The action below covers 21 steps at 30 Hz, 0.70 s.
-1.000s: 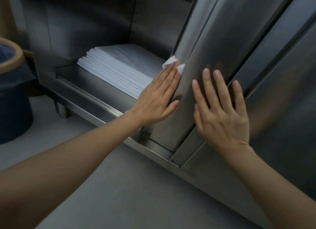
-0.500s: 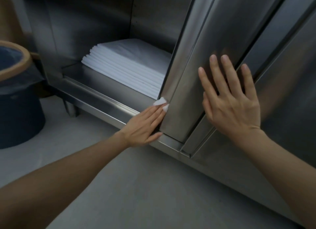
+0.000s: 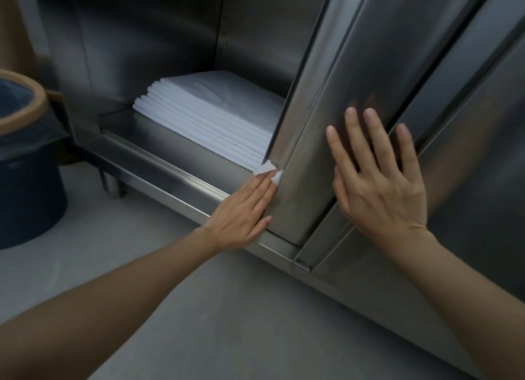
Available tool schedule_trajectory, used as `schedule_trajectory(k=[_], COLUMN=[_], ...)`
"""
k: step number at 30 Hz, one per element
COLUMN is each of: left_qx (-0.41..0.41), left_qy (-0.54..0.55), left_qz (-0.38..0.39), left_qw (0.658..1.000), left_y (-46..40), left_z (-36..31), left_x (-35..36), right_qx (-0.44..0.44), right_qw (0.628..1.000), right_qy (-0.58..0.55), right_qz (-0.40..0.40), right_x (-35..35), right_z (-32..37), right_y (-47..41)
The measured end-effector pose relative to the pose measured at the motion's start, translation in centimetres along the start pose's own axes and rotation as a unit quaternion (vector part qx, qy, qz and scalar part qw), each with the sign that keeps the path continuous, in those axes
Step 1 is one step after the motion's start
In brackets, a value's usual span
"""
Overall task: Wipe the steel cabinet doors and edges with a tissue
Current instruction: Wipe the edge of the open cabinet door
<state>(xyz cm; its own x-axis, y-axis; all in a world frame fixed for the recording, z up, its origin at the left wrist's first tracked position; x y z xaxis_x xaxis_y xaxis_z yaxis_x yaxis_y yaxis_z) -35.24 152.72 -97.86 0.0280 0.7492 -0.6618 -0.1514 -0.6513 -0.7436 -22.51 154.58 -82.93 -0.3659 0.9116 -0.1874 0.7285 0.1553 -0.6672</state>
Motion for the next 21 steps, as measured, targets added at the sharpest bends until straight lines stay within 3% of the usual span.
schedule_trajectory(k=[4,11,21], left_qx=[0.009,0.066,0.094], left_qy=[0.013,-0.084,-0.142], left_qz=[-0.019,-0.215,-0.275], left_qw=[1.0,0.971,0.946], left_y=[-3.0,-8.4,-7.7], left_z=[0.7,2.3,1.3], left_x=[-2.2,-8.8,-11.1], right_qx=[0.001,0.006,0.003], right_qw=[1.0,1.0,1.0], right_qy=[-0.001,-0.015,-0.015], right_qz=[0.0,-0.004,-0.009], right_x=[-0.1,-0.2,-0.3], right_z=[-0.2,-0.1,-0.1], right_y=[0.0,0.0,0.1])
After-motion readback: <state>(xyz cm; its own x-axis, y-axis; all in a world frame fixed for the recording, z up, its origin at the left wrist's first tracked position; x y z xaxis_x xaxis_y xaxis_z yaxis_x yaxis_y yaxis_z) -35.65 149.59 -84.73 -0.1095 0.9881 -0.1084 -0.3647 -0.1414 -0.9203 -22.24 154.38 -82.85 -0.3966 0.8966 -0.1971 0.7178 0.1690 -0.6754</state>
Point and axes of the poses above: each hand's wrist, its own y-axis away from the middle knuckle, its own x-axis out of the palm, z = x × y, the point moved 9 cm from there along -y, towards the middle knuckle, and after that the axes turned 2 degrees about x, right-handed, at the moved point
